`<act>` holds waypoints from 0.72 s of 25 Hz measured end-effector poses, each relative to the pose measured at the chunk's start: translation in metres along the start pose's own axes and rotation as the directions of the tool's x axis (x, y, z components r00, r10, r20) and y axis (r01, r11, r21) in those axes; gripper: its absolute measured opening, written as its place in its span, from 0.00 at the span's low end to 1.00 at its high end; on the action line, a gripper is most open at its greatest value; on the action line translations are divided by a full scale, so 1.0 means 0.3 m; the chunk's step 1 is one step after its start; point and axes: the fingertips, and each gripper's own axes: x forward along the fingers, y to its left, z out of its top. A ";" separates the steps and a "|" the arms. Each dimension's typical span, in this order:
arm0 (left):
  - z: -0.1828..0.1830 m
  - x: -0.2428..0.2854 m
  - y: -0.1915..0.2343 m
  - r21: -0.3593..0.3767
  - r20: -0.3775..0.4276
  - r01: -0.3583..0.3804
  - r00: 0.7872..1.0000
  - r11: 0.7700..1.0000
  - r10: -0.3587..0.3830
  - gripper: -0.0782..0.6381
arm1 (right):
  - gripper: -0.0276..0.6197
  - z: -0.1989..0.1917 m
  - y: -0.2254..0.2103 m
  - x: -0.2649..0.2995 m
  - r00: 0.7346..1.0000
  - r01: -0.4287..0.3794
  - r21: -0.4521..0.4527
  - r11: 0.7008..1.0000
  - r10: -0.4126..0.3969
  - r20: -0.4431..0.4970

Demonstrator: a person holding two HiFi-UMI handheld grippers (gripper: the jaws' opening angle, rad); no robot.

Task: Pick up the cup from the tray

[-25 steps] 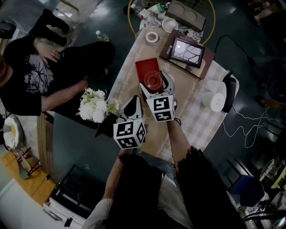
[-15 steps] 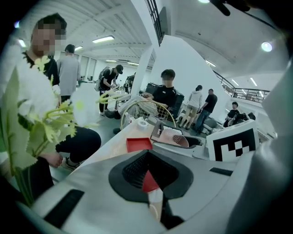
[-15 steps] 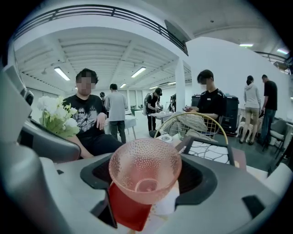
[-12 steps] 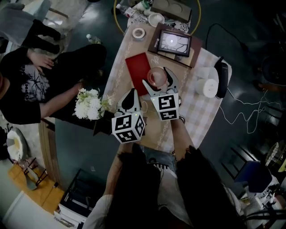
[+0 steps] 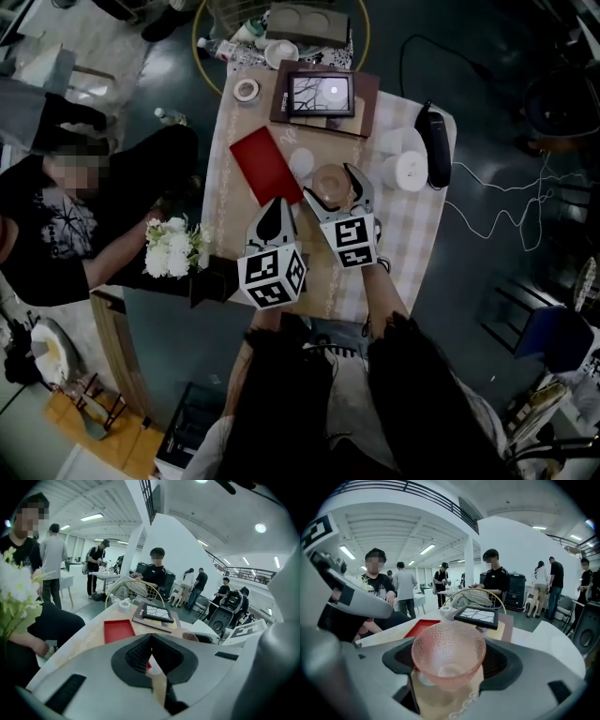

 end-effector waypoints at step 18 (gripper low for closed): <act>-0.004 -0.018 -0.025 0.023 -0.015 0.015 1.000 1.000 -0.015 0.12 | 0.67 -0.078 -0.009 -0.053 0.998 -0.061 0.060 0.996 0.061 0.005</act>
